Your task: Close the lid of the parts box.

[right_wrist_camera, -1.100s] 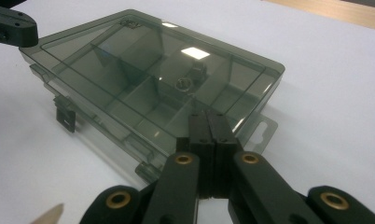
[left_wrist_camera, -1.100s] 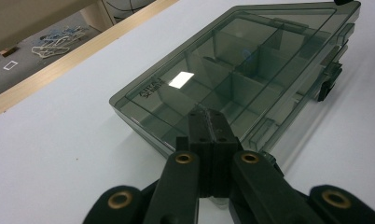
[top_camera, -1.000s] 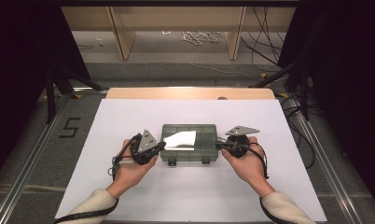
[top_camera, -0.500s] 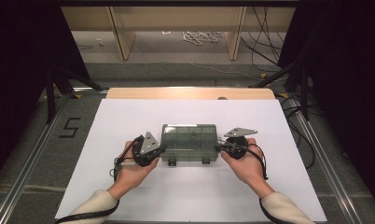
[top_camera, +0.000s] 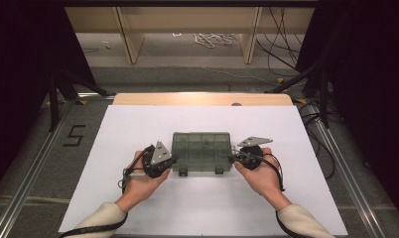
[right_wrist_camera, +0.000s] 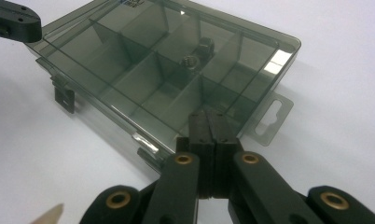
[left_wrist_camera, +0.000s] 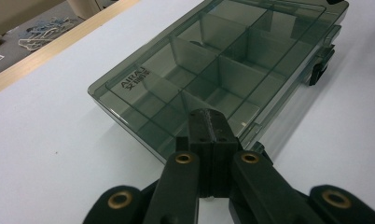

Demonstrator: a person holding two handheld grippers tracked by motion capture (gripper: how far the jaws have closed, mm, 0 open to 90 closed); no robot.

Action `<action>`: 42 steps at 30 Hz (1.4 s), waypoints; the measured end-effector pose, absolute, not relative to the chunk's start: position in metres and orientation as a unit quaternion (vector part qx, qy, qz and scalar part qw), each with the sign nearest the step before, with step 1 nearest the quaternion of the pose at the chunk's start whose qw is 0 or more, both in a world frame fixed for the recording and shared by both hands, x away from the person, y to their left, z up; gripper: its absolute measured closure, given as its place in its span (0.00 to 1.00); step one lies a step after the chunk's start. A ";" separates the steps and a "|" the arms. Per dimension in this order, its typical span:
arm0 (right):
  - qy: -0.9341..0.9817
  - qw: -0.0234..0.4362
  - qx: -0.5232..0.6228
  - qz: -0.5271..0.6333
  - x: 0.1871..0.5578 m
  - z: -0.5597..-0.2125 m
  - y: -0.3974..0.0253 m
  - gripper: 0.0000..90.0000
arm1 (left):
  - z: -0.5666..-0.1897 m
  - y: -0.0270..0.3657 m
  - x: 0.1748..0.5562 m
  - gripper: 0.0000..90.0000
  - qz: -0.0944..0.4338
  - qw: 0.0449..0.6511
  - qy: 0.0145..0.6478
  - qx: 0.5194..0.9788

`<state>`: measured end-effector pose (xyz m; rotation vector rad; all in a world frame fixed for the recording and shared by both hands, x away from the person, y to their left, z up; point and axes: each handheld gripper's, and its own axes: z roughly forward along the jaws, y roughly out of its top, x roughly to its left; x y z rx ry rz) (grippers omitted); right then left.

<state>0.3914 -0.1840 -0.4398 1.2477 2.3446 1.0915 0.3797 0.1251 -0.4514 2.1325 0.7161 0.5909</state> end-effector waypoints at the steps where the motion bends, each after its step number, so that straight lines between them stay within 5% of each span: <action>1: 0.813 0.141 0.422 0.377 0.392 -0.441 -0.185 1.00 | -0.451 0.125 0.379 1.00 0.231 0.395 0.285 0.842; 42: 0.815 0.131 0.424 0.373 0.389 -0.447 -0.183 1.00 | -0.460 0.122 0.377 1.00 0.223 0.398 0.284 0.844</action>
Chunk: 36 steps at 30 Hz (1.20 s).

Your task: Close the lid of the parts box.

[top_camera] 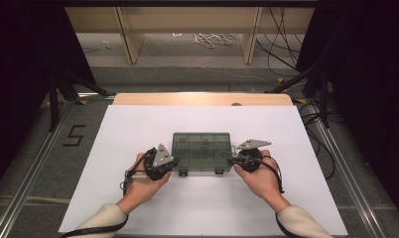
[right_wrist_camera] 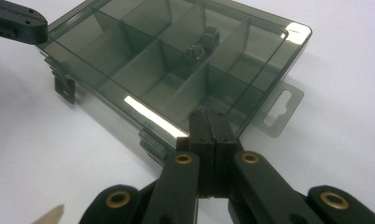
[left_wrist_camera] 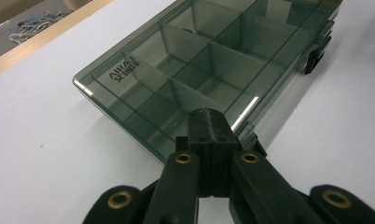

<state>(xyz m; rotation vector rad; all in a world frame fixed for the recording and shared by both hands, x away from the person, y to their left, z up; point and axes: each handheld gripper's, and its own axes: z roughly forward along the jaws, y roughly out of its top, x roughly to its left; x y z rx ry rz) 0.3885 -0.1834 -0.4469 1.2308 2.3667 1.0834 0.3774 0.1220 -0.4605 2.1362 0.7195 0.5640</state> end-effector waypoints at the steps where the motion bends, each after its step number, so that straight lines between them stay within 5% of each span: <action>1: 0.814 0.131 0.425 0.374 0.388 -0.447 -0.183 1.00 | -0.461 0.122 0.377 1.00 0.224 0.399 0.283 0.843; 10: 0.808 0.141 0.423 0.386 0.386 -0.450 -0.185 0.99 | -0.461 0.124 0.377 0.98 0.228 0.398 0.287 0.841; 15: 0.792 0.172 0.412 0.416 0.384 -0.449 -0.190 0.86 | -0.456 0.127 0.376 0.92 0.228 0.421 0.292 0.828; 22: 0.745 0.188 0.392 0.506 0.375 -0.440 -0.206 0.55 | -0.437 0.143 0.363 0.64 0.246 0.483 0.292 0.788; 31: 0.749 0.202 0.350 0.524 0.346 -0.437 -0.231 0.33 | -0.431 0.175 0.333 0.33 0.239 0.494 0.277 0.789; 36: 0.746 0.204 0.346 0.531 0.330 -0.436 -0.242 0.29 | -0.431 0.190 0.315 0.29 0.242 0.493 0.279 0.788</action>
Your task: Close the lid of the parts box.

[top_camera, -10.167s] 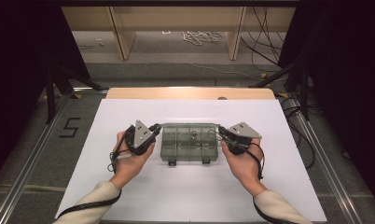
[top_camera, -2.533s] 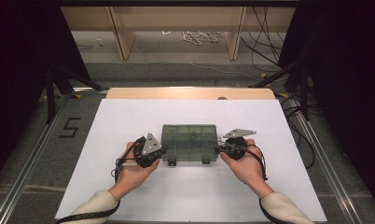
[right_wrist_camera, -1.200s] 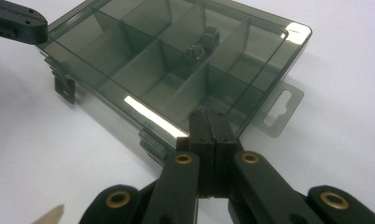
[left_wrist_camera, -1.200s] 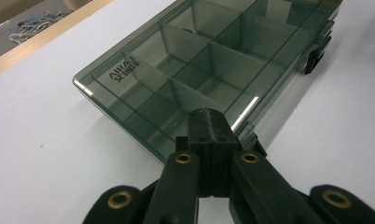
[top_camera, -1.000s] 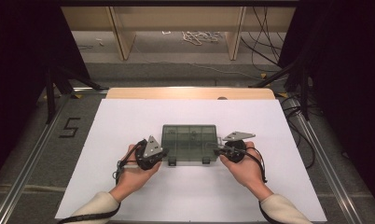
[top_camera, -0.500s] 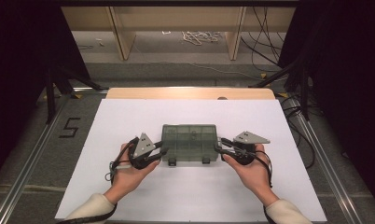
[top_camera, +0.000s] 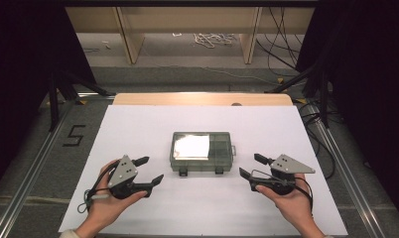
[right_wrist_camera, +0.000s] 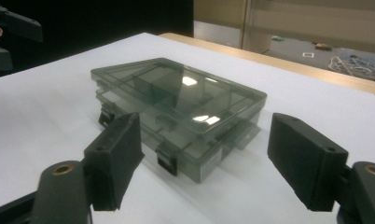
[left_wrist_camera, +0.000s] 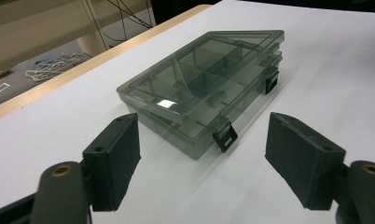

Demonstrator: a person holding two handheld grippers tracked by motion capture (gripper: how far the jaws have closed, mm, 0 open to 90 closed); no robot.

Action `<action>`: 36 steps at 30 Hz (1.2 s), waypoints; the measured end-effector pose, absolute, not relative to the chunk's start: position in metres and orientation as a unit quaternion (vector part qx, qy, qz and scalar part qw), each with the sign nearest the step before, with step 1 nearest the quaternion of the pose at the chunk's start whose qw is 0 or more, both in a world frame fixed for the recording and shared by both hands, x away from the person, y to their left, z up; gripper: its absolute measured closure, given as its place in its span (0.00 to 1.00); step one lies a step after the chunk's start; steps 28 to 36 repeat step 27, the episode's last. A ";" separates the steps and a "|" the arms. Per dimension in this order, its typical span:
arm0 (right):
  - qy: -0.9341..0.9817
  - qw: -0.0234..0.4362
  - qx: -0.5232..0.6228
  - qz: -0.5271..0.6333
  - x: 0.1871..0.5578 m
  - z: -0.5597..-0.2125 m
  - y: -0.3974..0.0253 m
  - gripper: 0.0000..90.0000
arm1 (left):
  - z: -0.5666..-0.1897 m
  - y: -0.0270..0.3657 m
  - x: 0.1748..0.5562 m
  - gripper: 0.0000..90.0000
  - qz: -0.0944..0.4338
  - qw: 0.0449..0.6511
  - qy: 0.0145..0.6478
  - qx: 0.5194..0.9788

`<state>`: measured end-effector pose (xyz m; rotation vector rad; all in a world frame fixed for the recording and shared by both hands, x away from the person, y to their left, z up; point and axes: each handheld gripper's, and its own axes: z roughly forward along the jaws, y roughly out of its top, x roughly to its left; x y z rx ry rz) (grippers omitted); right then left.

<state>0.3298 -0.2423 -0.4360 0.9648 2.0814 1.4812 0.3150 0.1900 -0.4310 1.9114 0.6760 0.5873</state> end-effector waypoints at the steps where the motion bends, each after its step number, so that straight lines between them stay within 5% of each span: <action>1: 0.746 0.211 0.345 0.529 0.326 -0.436 -0.246 0.28 | -0.431 0.192 0.313 0.28 0.243 0.493 0.279 0.787; 16: 0.741 0.229 0.337 0.534 0.288 -0.440 -0.267 0.24 | -0.435 0.231 0.279 0.24 0.255 0.511 0.291 0.768; 36: 0.735 0.230 0.334 0.544 0.290 -0.441 -0.267 0.24 | -0.437 0.229 0.283 0.24 0.252 0.518 0.296 0.762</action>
